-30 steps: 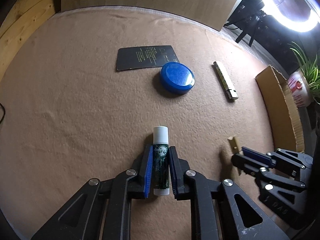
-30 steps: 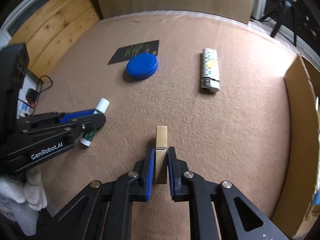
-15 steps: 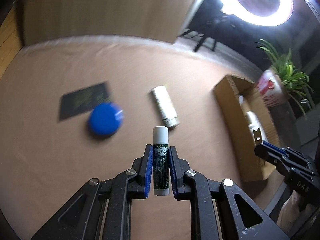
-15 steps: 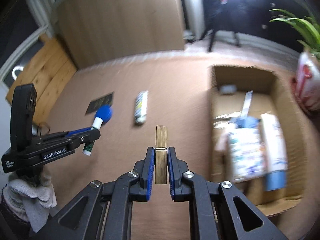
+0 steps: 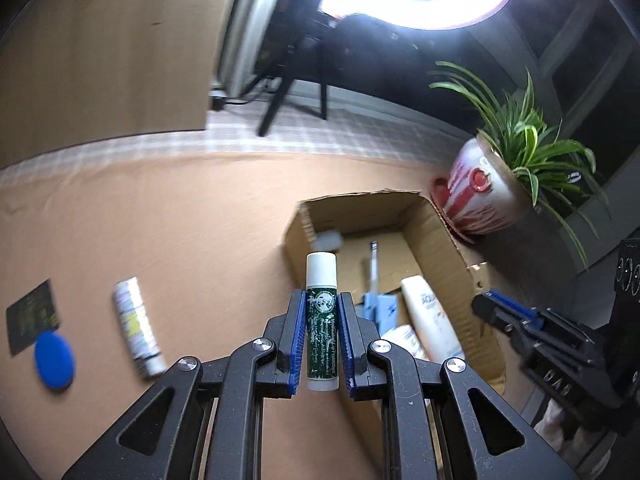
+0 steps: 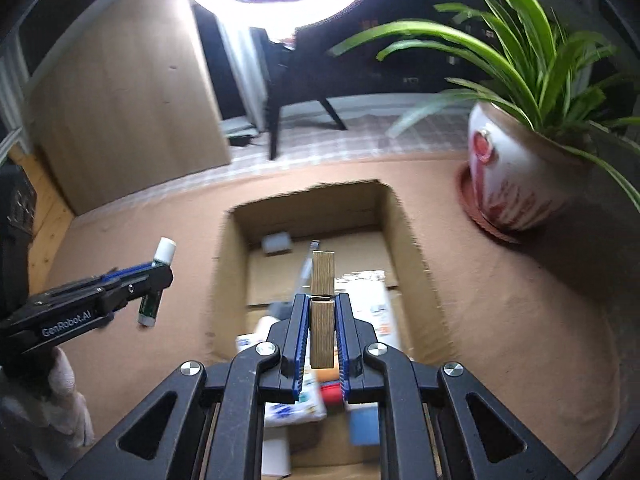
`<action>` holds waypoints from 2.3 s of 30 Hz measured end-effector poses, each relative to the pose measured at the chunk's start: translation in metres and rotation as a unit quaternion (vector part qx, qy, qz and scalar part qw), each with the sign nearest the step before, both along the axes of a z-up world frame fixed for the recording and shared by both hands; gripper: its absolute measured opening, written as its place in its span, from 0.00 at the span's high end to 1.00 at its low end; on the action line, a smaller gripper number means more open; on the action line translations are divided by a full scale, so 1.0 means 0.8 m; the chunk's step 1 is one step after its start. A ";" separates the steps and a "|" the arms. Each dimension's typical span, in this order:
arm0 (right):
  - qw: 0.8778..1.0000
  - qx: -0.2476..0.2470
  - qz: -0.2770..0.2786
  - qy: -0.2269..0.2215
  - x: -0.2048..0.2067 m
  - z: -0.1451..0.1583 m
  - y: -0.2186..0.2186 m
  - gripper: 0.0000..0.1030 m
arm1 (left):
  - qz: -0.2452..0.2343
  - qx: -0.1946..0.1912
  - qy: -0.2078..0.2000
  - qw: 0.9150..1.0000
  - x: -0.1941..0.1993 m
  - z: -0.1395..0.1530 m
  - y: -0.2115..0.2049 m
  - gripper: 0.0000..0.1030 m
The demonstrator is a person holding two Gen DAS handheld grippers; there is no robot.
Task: Organize objects
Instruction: 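Carry the clothespin and glue stick into the box with both tools and release, then grasp the blue round lid with the left tool while the right tool grasps the white lighter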
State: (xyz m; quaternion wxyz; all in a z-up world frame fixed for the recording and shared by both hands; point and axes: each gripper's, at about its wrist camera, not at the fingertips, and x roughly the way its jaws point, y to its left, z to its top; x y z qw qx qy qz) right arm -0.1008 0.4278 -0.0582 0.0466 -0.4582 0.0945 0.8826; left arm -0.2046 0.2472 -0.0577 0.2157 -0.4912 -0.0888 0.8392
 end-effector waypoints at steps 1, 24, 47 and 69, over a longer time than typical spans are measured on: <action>1.000 0.000 -0.003 -0.003 -0.002 -0.004 0.006 0.88 | -0.004 -0.006 -0.001 1.000 -0.006 -0.002 0.014 0.84; 1.000 -0.009 -0.023 -0.007 0.003 -0.005 0.009 0.43 | 0.015 -0.048 0.027 0.998 -0.015 0.002 -0.002 0.30; 0.995 -0.064 0.073 -0.003 -0.015 0.008 -0.135 0.43 | 0.119 -0.101 -0.034 0.987 0.004 -0.052 -0.258 0.30; 0.978 -0.018 0.169 -0.125 -0.141 -0.095 -0.283 0.42 | 0.118 -0.125 -0.065 0.983 0.017 -0.106 -0.272 0.36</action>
